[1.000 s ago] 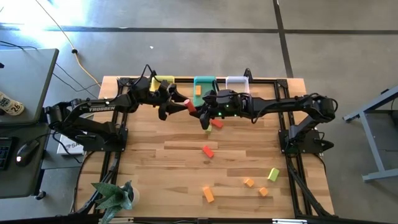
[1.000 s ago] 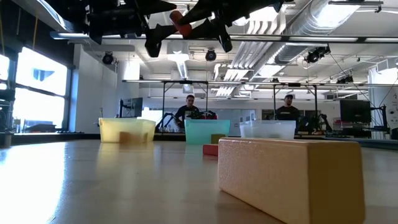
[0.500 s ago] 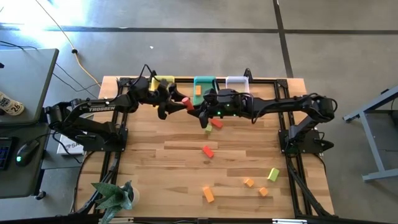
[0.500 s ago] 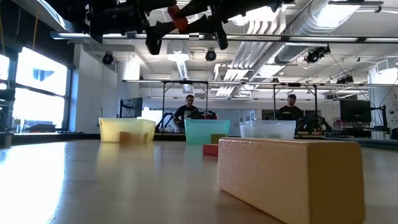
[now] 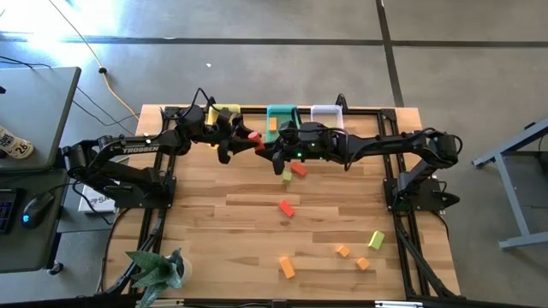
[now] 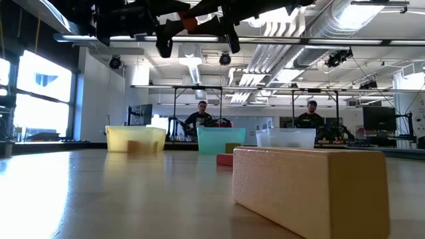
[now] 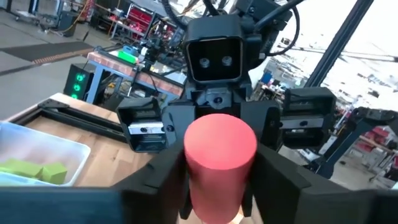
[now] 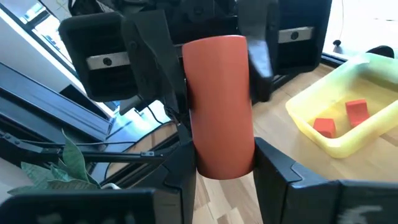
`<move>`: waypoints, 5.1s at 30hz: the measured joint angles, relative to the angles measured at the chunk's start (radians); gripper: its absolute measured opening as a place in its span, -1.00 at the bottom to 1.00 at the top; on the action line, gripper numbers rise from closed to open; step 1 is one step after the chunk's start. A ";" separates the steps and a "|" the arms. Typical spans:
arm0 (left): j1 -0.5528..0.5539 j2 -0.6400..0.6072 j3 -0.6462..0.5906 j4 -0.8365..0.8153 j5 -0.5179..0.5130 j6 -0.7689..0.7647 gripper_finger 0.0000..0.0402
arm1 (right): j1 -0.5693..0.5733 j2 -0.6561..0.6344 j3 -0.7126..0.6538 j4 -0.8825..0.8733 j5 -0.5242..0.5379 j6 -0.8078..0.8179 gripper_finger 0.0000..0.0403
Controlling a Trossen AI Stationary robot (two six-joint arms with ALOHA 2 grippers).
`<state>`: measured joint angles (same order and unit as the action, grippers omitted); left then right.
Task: Sort & place blocks by color
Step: Put the orange block into the yellow bin, then put the yellow block into the green bin
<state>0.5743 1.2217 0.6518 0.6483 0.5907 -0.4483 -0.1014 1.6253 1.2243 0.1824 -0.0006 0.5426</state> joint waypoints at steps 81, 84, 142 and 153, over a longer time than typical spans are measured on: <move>0.192 0.000 0.000 -0.542 -0.481 0.391 0.01 | 0.545 -0.002 -0.001 -1.246 -0.057 0.820 0.04; 0.164 0.000 0.000 -0.501 -0.438 0.368 0.01 | 0.592 -0.002 -0.001 -1.243 -0.090 0.795 0.04; -0.257 0.000 0.000 -0.329 -0.524 0.216 0.01 | 0.723 0.012 -0.336 -0.766 -0.133 0.903 -0.46; -0.196 0.000 0.000 -0.329 -0.524 0.350 0.01 | 0.601 -0.005 -0.344 -0.664 -0.142 0.923 -0.51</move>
<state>0.3786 1.2213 0.6518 0.3194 0.0663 -0.0983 0.4999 1.6206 0.8803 -0.4817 -0.1426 1.4658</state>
